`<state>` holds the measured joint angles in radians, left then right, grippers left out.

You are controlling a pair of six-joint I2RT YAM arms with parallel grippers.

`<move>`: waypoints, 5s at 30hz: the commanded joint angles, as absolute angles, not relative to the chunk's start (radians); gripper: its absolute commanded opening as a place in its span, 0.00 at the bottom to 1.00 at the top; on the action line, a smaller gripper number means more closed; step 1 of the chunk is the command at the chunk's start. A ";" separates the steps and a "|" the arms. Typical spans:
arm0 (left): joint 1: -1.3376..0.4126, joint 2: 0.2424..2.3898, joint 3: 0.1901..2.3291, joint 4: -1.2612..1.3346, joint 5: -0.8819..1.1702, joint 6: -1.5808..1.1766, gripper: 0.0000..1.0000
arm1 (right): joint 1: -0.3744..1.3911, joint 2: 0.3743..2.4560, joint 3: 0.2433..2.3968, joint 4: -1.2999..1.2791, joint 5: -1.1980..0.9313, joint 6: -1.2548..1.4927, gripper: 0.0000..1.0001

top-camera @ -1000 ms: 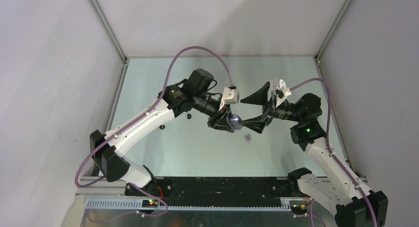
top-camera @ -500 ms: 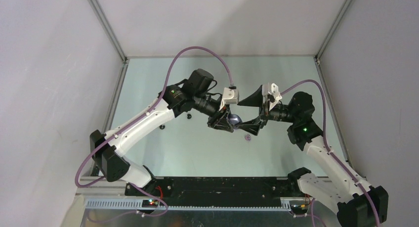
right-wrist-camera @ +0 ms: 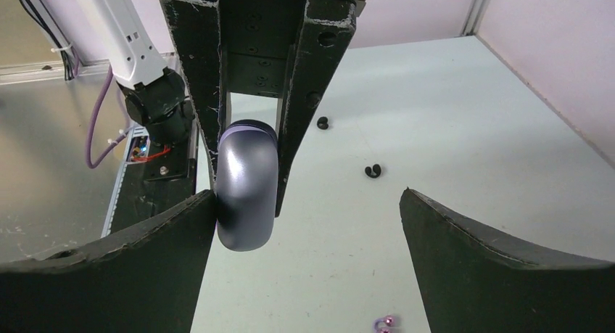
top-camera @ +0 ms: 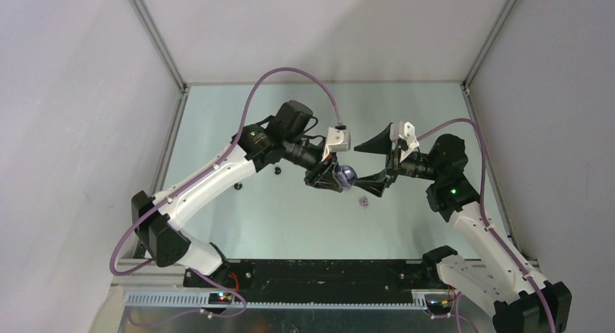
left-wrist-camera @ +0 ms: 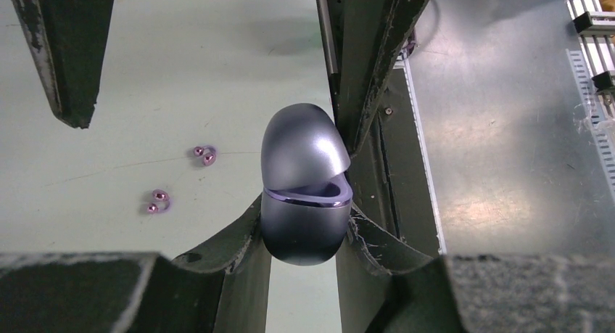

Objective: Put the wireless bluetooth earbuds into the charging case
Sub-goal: Open the charging case, then pick up the earbud from the center of the board.

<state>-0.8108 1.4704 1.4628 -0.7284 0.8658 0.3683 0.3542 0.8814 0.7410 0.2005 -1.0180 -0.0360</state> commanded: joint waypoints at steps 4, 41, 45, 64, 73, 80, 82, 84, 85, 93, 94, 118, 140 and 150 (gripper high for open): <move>-0.821 1.404 1.468 -0.718 0.935 0.381 0.00 | 0.327 0.868 0.792 0.175 -0.956 -0.089 0.99; -0.819 1.431 1.457 -0.706 0.894 0.376 0.00 | 0.290 0.841 0.825 0.195 -1.138 0.038 0.99; -0.820 1.428 1.461 -0.714 0.889 0.385 0.00 | 0.260 0.838 0.828 0.237 -1.158 0.119 0.99; -0.706 1.362 1.489 -0.837 0.858 0.507 0.00 | 0.141 1.010 0.915 -0.081 -0.898 -0.088 0.98; -0.623 1.293 1.366 -0.802 0.886 0.551 0.00 | 0.264 1.246 0.919 -0.205 -0.646 -0.202 0.92; -0.578 1.197 1.244 -0.684 0.870 0.518 0.00 | 0.317 1.366 0.938 -0.270 -0.503 -0.329 0.86; -0.576 1.184 1.234 -0.648 0.876 0.490 0.00 | 0.345 1.383 0.940 -0.277 -0.440 -0.355 0.84; -0.577 1.179 1.230 -0.633 0.880 0.471 0.00 | 0.371 1.401 0.951 -0.319 -0.380 -0.385 0.83; -0.576 1.179 1.226 -0.628 0.881 0.466 0.00 | 0.382 1.406 0.964 -0.339 -0.367 -0.404 0.82; -0.576 1.165 1.177 -0.570 0.874 0.439 0.00 | 0.393 1.372 0.885 -0.492 -0.297 -0.577 0.68; -0.577 1.164 1.177 -0.567 0.879 0.435 0.00 | 0.390 1.364 0.873 -0.491 -0.296 -0.591 0.66; -0.577 1.145 1.155 -0.541 0.878 0.414 0.02 | 0.462 1.038 0.359 -0.068 -0.404 -1.071 0.55; -0.577 1.121 1.149 -0.539 0.854 0.414 0.04 | 0.503 1.048 0.225 0.024 -0.532 -1.365 0.35; -0.576 1.121 1.148 -0.541 0.852 0.415 0.04 | 0.520 1.109 0.233 0.059 -0.509 -1.374 0.36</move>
<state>-0.5800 1.1481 1.1538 -0.5629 0.8486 0.4187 0.5121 1.0718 0.2333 0.0792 -0.5068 -1.3651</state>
